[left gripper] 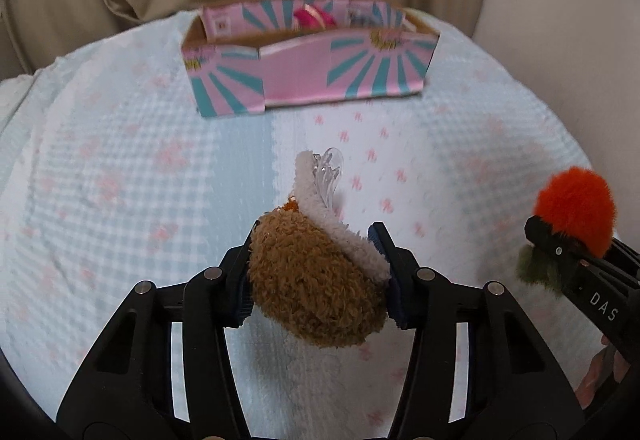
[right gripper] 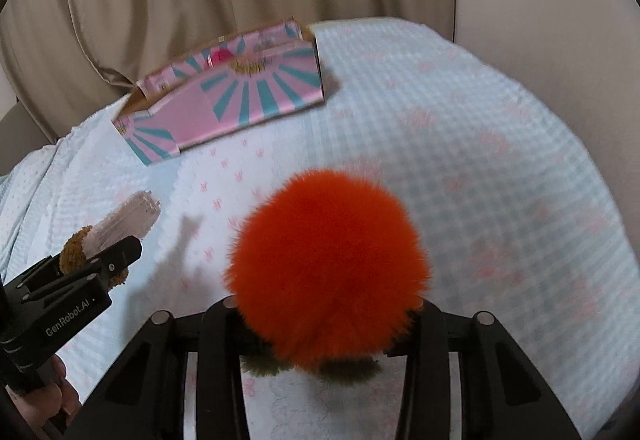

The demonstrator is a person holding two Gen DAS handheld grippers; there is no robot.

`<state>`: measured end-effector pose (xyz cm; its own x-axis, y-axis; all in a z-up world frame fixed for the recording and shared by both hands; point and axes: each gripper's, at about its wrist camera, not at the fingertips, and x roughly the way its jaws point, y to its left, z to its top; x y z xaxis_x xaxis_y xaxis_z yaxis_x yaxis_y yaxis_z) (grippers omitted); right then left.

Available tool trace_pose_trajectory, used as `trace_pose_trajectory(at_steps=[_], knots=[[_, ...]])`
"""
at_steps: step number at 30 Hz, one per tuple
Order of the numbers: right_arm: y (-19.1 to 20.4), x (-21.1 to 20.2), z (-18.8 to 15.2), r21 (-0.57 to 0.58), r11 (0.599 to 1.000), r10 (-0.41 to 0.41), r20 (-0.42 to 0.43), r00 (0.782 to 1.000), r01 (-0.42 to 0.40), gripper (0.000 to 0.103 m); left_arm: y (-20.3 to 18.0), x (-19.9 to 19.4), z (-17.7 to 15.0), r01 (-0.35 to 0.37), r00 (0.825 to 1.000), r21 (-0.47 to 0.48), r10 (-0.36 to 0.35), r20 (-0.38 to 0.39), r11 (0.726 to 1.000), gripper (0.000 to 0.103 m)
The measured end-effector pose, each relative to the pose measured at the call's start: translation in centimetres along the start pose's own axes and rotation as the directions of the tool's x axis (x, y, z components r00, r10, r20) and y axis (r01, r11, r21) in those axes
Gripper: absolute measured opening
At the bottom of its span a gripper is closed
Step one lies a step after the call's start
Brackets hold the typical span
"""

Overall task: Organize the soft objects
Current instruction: 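Carry the brown ball and orange pompom over the box and release both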

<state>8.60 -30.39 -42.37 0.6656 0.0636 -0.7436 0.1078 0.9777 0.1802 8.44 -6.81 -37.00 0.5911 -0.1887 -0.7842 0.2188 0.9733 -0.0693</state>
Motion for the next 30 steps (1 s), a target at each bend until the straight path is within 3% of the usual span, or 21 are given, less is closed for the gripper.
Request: trace_pose_trajectory(at_steps=[9, 17, 23, 30], knots=[[1.6, -8.2, 7.0, -0.014, 1.000, 0.006, 0.058, 0.998, -0.005, 0.036, -0.1, -8.7, 6.6, 0.001, 0.998, -0.080, 0.004, 0.059, 0.997, 0.047], [4.8, -14.6, 13.7, -0.073, 0.996, 0.046, 0.066, 0.997, -0.041, 0.036, 0.5, -15.9, 12.6, 0.008, 0.994, -0.082, 0.001, 0.113, 0.997, 0.047], [6.9, -16.5, 19.0, -0.104, 0.992, 0.083, 0.114, 0.990, -0.071, 0.036, 1.2, -18.3, 17.7, 0.029, 0.986, -0.054, -0.020, 0.165, 0.998, 0.047], [8.4, -14.8, 25.0, -0.121, 0.987, 0.115, 0.112, 0.987, -0.102, 0.036, 2.6, -17.2, 23.1, 0.031, 0.986, -0.045, -0.023, 0.165, 0.999, 0.047]])
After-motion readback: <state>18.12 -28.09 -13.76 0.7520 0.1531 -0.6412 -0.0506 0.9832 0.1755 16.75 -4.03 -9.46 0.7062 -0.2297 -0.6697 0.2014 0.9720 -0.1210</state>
